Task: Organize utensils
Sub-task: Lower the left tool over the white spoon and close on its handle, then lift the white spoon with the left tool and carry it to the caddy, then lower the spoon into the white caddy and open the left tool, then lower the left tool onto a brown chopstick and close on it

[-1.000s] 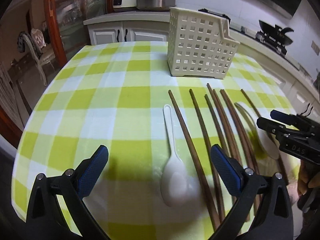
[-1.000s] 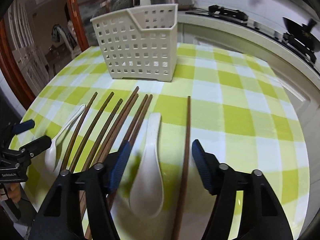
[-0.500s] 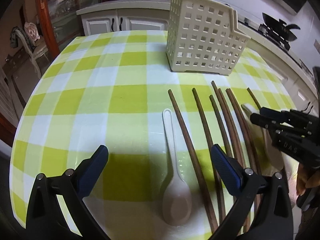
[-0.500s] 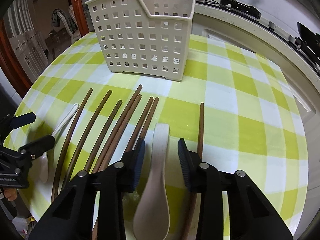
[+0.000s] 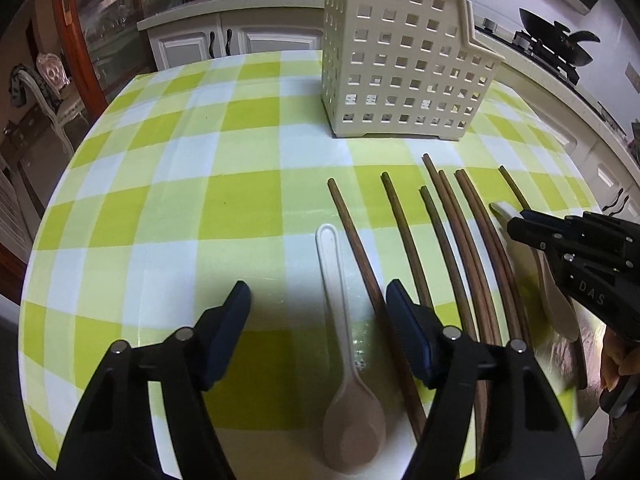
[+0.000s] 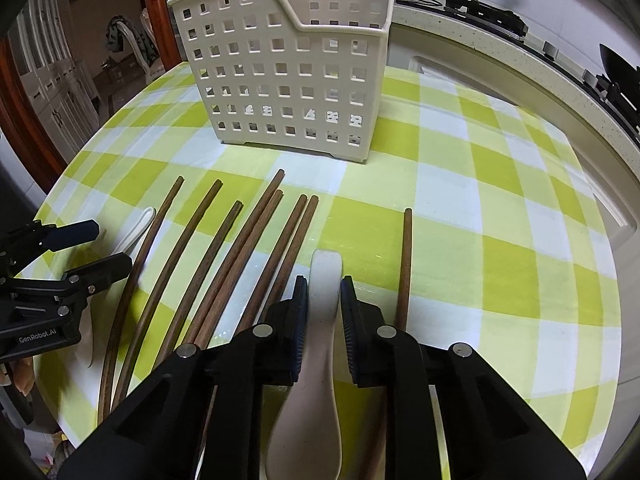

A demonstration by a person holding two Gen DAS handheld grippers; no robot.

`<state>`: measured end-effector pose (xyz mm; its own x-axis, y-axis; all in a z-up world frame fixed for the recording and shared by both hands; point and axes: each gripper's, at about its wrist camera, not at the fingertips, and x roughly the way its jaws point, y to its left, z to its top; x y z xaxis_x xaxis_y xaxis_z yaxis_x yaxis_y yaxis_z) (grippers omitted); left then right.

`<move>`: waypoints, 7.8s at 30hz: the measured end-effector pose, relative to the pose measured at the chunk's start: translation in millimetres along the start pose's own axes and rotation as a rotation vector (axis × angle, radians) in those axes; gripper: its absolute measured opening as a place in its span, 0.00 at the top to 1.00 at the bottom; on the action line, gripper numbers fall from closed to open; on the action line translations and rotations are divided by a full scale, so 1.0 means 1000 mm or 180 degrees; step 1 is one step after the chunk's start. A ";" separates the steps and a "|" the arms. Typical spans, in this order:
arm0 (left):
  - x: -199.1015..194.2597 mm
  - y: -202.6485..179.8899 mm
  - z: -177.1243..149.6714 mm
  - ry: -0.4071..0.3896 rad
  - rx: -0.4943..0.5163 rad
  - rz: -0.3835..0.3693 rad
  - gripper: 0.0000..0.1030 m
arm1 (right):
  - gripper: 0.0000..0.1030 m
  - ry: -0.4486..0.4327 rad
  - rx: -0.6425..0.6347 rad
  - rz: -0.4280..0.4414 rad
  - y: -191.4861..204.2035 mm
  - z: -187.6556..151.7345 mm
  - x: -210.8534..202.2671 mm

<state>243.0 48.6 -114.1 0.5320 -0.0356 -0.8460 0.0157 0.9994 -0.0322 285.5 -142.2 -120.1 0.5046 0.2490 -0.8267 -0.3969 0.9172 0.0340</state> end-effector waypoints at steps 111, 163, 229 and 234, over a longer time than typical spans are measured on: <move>-0.128 -0.023 0.017 -0.0993 0.0335 -0.0066 0.89 | 0.85 -0.1088 -0.0002 -0.0096 -0.009 0.020 -0.117; -0.108 -0.006 0.128 -0.2063 -0.0317 0.0123 0.26 | 0.70 -0.1578 0.0156 -0.0092 -0.039 0.116 -0.096; -0.006 -0.013 -0.006 -0.0522 -0.0190 -0.0006 0.39 | 0.92 -0.0256 0.0050 -0.0277 -0.037 -0.016 0.000; 0.006 -0.019 0.001 -0.0434 -0.0142 0.0005 0.60 | 0.92 -0.0261 0.0077 -0.0228 -0.039 -0.016 0.000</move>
<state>246.6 29.4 -117.8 0.6422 -0.0302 -0.7659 -0.0213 0.9981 -0.0572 288.4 -183.5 -130.4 0.5925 0.2063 -0.7787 -0.3395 0.9406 -0.0092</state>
